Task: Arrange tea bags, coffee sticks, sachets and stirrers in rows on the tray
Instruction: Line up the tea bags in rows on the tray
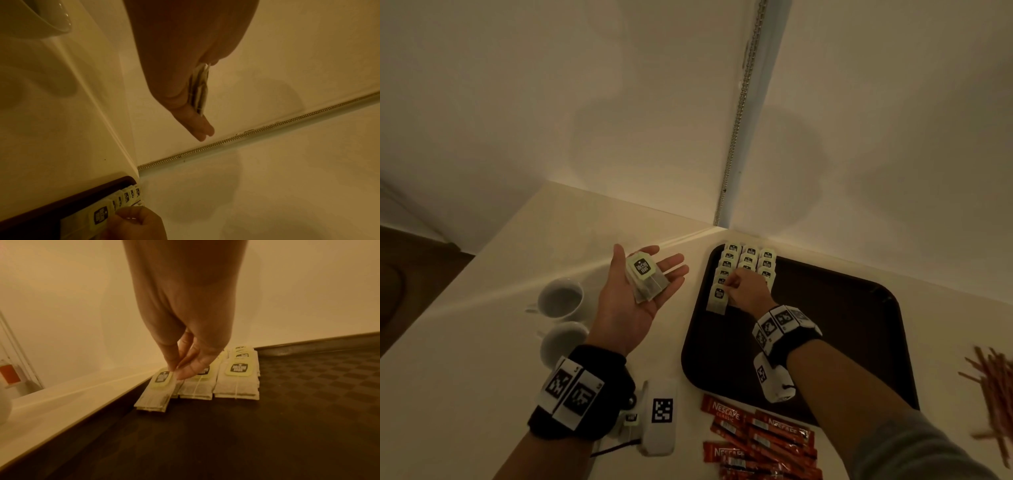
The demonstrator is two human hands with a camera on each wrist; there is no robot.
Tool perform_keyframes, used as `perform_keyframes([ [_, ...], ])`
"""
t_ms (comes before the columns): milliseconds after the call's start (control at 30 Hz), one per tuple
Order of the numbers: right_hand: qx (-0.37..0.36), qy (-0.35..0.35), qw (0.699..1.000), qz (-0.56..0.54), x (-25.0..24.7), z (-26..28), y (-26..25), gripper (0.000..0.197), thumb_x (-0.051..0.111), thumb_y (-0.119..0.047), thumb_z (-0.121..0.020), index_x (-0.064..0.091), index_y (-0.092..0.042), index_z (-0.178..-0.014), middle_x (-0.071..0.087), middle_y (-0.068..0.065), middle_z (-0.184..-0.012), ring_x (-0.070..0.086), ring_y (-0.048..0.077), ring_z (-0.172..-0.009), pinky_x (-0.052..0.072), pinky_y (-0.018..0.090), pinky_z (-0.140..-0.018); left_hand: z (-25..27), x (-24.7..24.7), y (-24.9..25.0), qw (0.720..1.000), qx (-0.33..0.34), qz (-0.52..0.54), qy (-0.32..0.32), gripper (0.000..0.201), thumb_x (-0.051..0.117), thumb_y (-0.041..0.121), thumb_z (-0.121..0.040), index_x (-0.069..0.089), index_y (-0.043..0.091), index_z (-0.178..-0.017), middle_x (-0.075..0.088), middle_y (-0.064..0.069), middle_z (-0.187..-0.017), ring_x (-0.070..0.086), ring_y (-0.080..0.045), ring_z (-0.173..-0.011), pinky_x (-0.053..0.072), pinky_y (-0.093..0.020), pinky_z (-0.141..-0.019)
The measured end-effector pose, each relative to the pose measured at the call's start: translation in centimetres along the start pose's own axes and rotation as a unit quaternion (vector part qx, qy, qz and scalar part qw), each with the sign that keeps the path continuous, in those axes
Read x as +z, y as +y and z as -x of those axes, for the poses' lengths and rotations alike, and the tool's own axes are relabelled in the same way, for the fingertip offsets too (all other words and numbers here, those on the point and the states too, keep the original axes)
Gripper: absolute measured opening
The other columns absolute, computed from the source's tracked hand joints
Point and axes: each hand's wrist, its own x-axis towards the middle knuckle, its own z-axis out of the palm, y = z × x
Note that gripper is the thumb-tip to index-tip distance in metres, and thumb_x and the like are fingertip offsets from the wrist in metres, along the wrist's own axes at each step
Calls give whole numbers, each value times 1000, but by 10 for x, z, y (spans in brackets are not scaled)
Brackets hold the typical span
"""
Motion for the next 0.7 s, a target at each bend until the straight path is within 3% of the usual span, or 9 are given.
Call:
perform_keyframes([
  [67,4,19,1000,-3,-3,1,-5,13,66,-10,-84,63,-3,-95,65,9,-98,60,20,-94,41,16,-69,0,0,0,999,-11,-35,0,64,24,61,-94,58,9,-107,71,-20,-102,71,-31,-91,60,-32,-67],
  [133,-22,51,998,-42,-12,7,-22,13,65,-16,-86,61,-7,-93,63,6,-93,56,15,-85,40,20,-71,1,0,-1,997,-30,-77,-3,72,19,65,-92,61,8,-109,72,-17,-101,71,-28,-89,60,-30,-66],
  [233,-158,77,968,-178,-34,32,-70,10,64,-25,-88,62,-16,-90,60,-1,-87,52,5,-75,40,17,-69,2,3,-6,988,-42,-147,-3,78,15,67,-91,64,8,-106,73,-15,-102,72,-24,-88,57,-25,-61],
  [333,-294,-2,941,-166,-57,60,-112,17,73,-24,-80,67,-19,-96,55,-1,-91,50,2,-80,38,9,-68,5,16,-10,986,-37,-165,-2,72,19,66,-91,63,12,-108,74,-11,-97,73,-23,-85,55,-23,-56],
  [400,-337,-23,935,-106,-65,67,-125,21,77,-23,-75,70,-18,-94,55,-1,-90,50,6,-82,37,10,-68,8,26,-9,987,-29,-157,-14,66,22,65,-91,61,16,-111,75,-5,-95,73,-24,-84,55,-24,-54],
  [500,-334,-5,938,-89,-76,68,-131,14,76,-21,-76,70,-18,-88,62,-3,-84,54,9,-78,43,19,-70,9,33,-6,987,-22,-150,-52,67,20,67,-90,62,20,-114,73,-6,-105,71,-24,-94,56,-25,-60],
  [600,-320,5,940,-115,-91,73,-136,7,73,-17,-80,69,-15,-85,66,-5,-78,60,7,-74,43,11,-66,13,33,-2,986,-9,-136,-92,69,24,68,-84,61,21,-119,70,-6,-115,67,-22,-106,57,-25,-72],
  [700,-335,32,935,-116,-109,81,-147,5,71,-14,-81,67,-12,-84,64,-7,-72,58,3,-70,39,5,-58,16,35,-2,986,41,-128,-102,49,45,49,-83,60,18,-118,70,-1,-114,66,-19,-106,55,-23,-74],
])
